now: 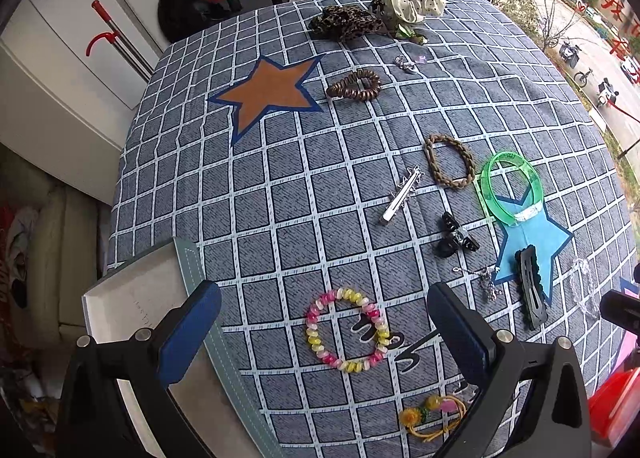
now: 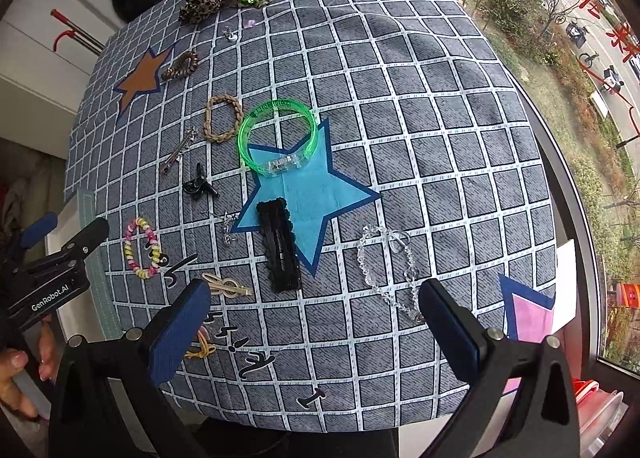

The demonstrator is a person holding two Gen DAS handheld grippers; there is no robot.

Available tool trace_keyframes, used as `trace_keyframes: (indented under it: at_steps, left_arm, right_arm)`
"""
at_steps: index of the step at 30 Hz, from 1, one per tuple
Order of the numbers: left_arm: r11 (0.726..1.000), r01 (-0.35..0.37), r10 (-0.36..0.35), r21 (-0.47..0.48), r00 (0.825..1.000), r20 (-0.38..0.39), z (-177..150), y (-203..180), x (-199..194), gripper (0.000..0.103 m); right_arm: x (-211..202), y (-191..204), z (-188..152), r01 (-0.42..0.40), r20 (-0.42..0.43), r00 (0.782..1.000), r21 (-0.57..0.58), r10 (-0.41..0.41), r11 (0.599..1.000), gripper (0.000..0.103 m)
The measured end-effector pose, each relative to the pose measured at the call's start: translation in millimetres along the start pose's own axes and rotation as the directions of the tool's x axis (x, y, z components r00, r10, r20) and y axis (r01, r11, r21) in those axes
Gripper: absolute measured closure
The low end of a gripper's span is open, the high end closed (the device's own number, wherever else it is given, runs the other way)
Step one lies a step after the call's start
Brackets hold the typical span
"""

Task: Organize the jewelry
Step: 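Grasp the green glow bangle with the right tool while the left tool grasps the silver hair clip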

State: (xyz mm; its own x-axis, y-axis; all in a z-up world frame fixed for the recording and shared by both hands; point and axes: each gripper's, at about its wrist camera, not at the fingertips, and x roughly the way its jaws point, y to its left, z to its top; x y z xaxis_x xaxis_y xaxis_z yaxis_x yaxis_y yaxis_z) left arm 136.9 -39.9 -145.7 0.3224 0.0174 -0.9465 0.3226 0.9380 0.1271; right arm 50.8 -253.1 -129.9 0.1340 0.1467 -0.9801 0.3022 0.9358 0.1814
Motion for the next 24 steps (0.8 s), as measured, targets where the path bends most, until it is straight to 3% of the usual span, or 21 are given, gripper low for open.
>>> trace_keyframes:
  at_steps: [7,15,19,24]
  left_arm:
    - [1.000,0.008,-0.008,-0.002,1.000,-0.030,23,-9,53,0.006]
    - [0.999,0.018,-0.017,0.035,1.000,-0.021,45,-25,76,0.006]
    - [0.999,0.015,-0.013,0.047,0.999,-0.038,50,-32,85,0.006]
    - [0.998,0.036,-0.034,0.043,0.999,-0.040,54,-36,89,0.008]
  right_arm:
    - [41,-15,47,0.033,0.013,0.999,-0.029,-0.033,0.999,0.000]
    - [72,-13,87,0.054,0.025,0.998,-0.074,-0.053,0.996,0.003]
    - [89,-3,101,0.081,0.009,0.997,-0.114,-0.081,0.990,0.026]
    - [94,15,113,0.130,0.041,0.991,-0.180,-0.124,0.975,0.034]
